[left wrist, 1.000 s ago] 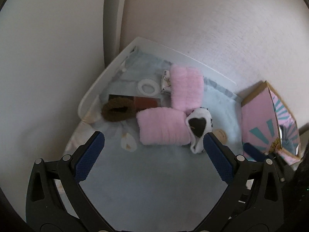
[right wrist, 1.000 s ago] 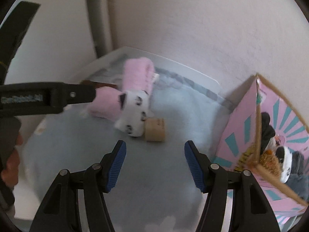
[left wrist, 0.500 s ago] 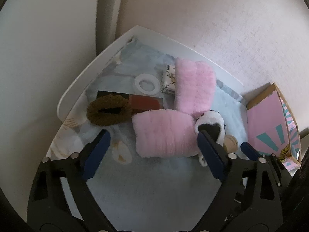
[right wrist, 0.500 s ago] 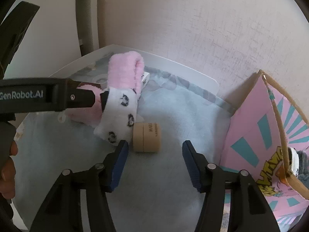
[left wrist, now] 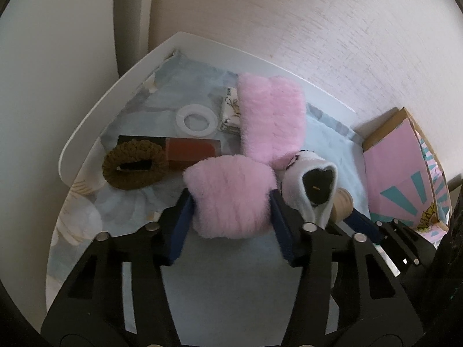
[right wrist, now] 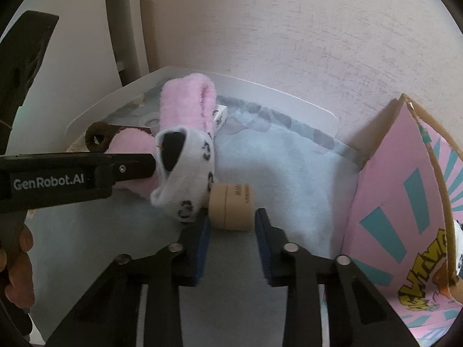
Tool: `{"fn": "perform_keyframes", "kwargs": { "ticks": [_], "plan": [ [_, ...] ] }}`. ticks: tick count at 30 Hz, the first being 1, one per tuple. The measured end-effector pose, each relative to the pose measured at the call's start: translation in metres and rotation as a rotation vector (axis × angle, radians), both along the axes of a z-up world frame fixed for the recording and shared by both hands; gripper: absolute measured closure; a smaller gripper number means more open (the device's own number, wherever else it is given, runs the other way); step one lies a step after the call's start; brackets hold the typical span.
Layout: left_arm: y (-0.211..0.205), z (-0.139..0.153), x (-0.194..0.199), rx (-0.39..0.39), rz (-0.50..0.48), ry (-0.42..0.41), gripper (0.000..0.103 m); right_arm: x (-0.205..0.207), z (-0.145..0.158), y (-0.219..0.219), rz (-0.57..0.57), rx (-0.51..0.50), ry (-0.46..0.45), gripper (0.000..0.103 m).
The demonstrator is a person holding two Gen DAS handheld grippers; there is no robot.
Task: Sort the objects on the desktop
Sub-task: 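Grasp the pink fuzzy slipper with the left tool while the right tool grasps the cork jar, then carry the pink slipper and cork jar into the cardboard box and release both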
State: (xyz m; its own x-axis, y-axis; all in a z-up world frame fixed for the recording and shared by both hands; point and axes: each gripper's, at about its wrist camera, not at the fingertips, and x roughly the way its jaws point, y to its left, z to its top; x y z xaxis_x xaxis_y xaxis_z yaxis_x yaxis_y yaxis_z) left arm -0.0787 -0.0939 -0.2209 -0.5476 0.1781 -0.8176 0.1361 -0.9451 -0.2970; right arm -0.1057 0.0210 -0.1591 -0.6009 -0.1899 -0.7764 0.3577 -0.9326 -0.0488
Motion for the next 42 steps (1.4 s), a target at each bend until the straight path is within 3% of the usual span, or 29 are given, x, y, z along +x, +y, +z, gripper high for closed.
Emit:
{"fn": "perform_keyframes", "kwargs": {
  "ticks": [9, 18, 23, 27, 33, 42],
  "plan": [
    [-0.005, 0.008, 0.002, -0.016, 0.020, 0.023, 0.079, 0.003, 0.007, -0.002, -0.005, -0.011, 0.011, 0.077],
    [-0.011, 0.026, 0.008, -0.031, 0.029, 0.052, 0.081, 0.006, 0.021, -0.001, 0.005, -0.023, 0.031, 0.077],
    [-0.013, 0.056, 0.015, -0.060, 0.025, 0.086, 0.081, 0.012, 0.036, -0.002, 0.012, -0.026, 0.039, 0.077],
    [-0.014, 0.093, 0.021, -0.093, 0.011, 0.121, 0.081, 0.021, 0.061, -0.001, 0.024, -0.037, 0.054, 0.077],
    [0.002, 0.148, 0.020, -0.111, -0.045, 0.169, 0.081, 0.032, 0.122, 0.019, 0.009, -0.080, 0.069, 0.077],
    [0.084, 0.208, -0.010, -0.158, -0.295, 0.234, 0.080, 0.030, 0.193, 0.101, -0.104, -0.088, 0.071, 0.077]
  ]
}}
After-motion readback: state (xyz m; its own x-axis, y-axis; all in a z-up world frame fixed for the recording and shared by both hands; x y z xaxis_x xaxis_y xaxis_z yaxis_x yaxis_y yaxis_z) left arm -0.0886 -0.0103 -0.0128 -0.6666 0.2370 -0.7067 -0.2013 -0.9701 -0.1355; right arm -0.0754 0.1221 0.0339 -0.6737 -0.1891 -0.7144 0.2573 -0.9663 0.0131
